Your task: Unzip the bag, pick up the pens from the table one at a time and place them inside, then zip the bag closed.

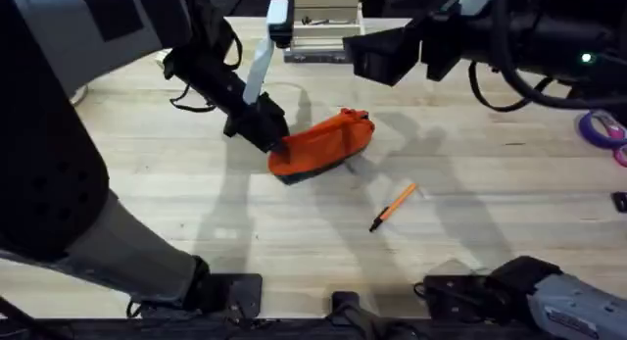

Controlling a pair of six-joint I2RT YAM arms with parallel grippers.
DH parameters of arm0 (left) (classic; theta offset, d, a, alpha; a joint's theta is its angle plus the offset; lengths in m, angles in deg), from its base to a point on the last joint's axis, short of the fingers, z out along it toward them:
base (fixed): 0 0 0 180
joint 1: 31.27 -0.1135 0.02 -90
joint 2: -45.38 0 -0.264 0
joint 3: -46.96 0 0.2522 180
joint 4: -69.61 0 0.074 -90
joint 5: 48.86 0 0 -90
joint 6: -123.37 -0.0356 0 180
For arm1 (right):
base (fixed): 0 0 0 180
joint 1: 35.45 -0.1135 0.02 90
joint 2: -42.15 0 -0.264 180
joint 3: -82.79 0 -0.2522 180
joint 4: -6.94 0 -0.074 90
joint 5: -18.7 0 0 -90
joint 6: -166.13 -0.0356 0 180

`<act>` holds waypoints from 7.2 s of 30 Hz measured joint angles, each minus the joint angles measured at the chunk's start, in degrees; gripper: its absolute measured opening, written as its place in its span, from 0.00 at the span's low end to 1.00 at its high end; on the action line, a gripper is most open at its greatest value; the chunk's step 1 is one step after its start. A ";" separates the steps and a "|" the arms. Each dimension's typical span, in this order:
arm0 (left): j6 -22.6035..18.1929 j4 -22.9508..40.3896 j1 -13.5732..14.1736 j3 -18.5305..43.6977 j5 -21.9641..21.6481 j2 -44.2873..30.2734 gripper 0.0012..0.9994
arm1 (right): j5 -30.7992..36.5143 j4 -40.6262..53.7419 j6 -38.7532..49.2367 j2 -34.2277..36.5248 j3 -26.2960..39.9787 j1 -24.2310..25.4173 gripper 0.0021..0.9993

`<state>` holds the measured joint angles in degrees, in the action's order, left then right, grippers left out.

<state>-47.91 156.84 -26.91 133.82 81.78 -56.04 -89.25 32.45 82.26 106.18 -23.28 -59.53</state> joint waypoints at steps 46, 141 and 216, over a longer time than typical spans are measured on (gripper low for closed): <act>0.00 -0.02 0.00 0.00 0.00 0.00 0.04 | 3.80 10.80 -13.90 15.78 0.02 -0.02 1.00; 0.00 0.33 -0.11 0.00 -1.25 0.00 0.04 | -7.89 3.44 -22.35 24.50 0.02 -10.13 0.03; -0.39 -0.56 -0.26 0.00 0.13 0.00 0.99 | -0.02 11.26 -4.83 5.68 -0.11 -9.01 1.00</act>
<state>-48.30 156.28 -27.18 133.82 81.91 -56.04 -89.28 43.70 77.43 111.86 -23.39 -68.54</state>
